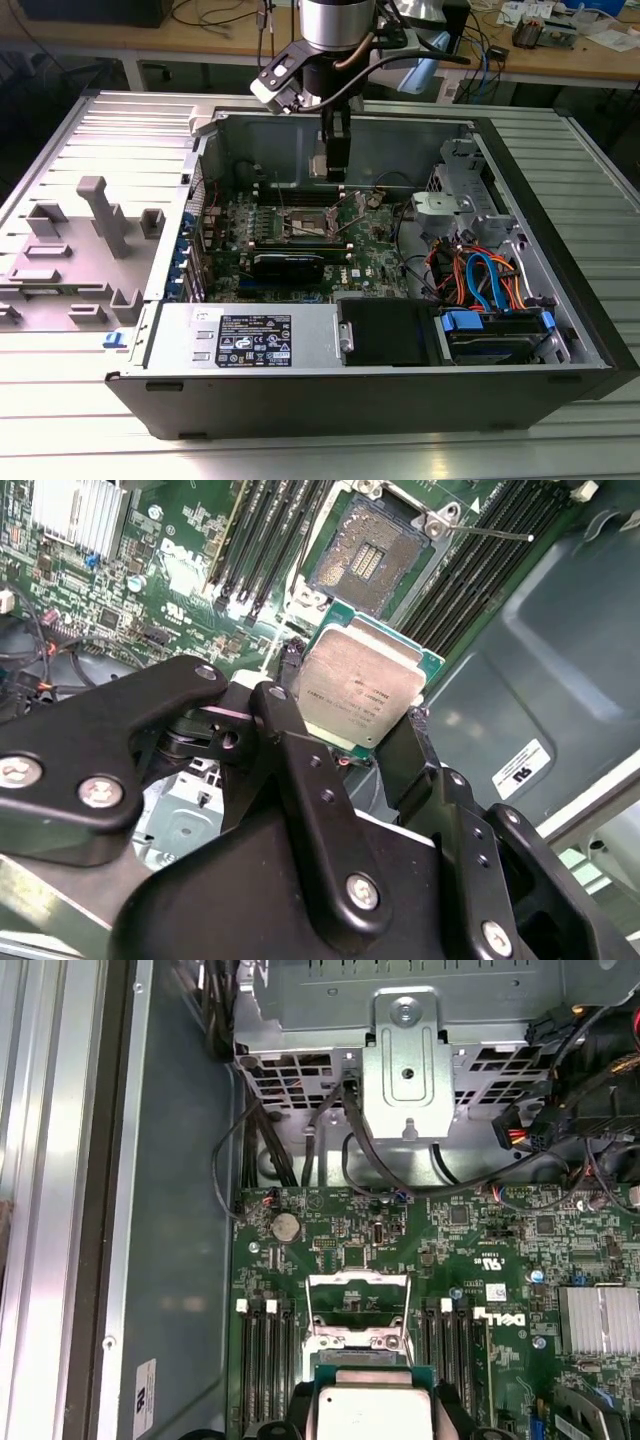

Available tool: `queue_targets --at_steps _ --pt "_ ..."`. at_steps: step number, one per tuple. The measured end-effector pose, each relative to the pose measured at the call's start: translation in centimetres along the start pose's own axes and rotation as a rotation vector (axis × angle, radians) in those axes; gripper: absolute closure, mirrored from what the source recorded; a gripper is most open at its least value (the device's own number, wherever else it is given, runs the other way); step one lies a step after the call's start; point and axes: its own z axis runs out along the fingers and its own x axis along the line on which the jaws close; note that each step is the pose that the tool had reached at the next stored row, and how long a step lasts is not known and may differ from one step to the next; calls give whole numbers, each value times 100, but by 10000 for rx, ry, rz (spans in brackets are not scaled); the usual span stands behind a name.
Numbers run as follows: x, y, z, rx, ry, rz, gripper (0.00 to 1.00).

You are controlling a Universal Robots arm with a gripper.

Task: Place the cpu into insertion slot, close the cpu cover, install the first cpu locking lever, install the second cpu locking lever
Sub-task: 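Place the cpu into insertion slot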

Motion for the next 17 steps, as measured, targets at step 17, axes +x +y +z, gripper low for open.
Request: queue_targets --at_steps 17 --pt "1 -1 7 -3 -6 105 45"
